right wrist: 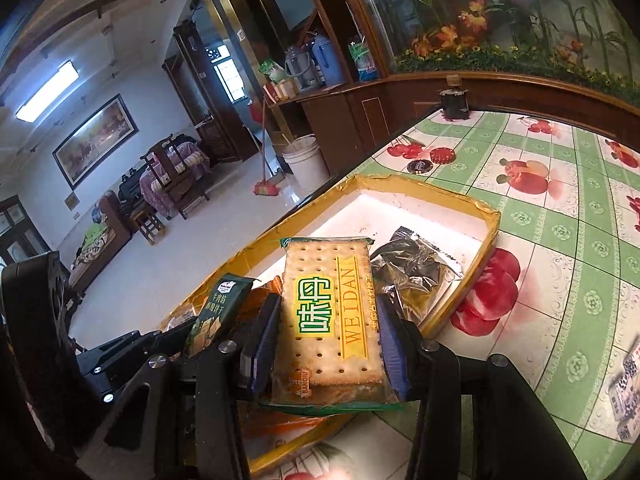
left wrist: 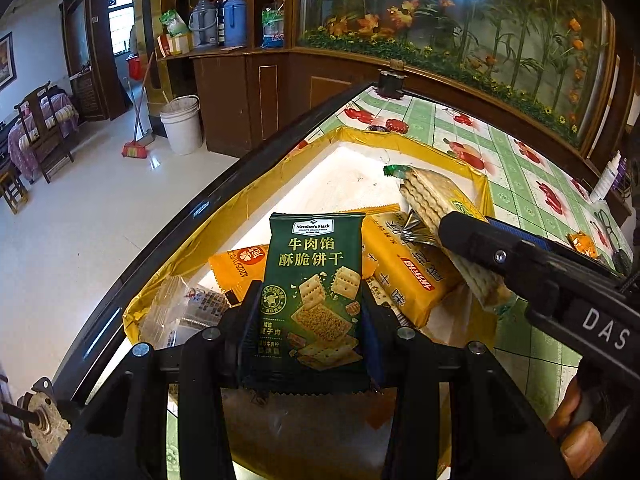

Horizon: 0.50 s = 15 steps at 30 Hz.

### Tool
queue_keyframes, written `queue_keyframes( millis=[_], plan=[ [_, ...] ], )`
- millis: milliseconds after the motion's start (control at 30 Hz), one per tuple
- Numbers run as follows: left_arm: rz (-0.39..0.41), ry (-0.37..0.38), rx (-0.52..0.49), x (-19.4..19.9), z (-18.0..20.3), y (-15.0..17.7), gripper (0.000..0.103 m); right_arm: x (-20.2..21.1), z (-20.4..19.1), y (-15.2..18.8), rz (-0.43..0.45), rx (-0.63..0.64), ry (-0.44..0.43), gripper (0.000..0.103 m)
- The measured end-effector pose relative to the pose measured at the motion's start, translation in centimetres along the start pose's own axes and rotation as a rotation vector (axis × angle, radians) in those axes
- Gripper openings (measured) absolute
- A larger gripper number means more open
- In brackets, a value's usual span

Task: Organize snacks
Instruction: 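Lower both packs into the tray and open both tools to release them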

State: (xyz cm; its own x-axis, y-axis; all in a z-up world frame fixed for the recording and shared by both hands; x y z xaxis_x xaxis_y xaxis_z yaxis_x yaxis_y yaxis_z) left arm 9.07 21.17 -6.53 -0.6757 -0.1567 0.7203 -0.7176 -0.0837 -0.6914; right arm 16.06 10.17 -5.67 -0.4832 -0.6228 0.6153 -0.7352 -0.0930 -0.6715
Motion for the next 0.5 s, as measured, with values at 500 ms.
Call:
queue_keyframes(
  millis=[500],
  plan=[
    [0.023, 0.015, 0.031, 1.3, -0.5, -0.3, 0.053, 1.0, 0.6, -0.8, 0.046, -0.029, 0.020, 0.063]
  ],
)
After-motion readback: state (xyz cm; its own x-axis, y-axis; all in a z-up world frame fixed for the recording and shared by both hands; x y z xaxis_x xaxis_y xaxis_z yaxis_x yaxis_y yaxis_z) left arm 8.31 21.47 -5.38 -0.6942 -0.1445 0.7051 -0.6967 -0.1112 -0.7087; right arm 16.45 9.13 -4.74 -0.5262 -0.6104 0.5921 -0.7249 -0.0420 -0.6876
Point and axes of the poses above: each gripper's, at about its wrist camera, not at the fingertips, and x roughly against the way its jaws point, z to its right, y to its underside, the point moved 3 cm from there along -x, roughly the way its jaws point, and after that the axes turned 8 degrees about -x, right-handed, at the moved point
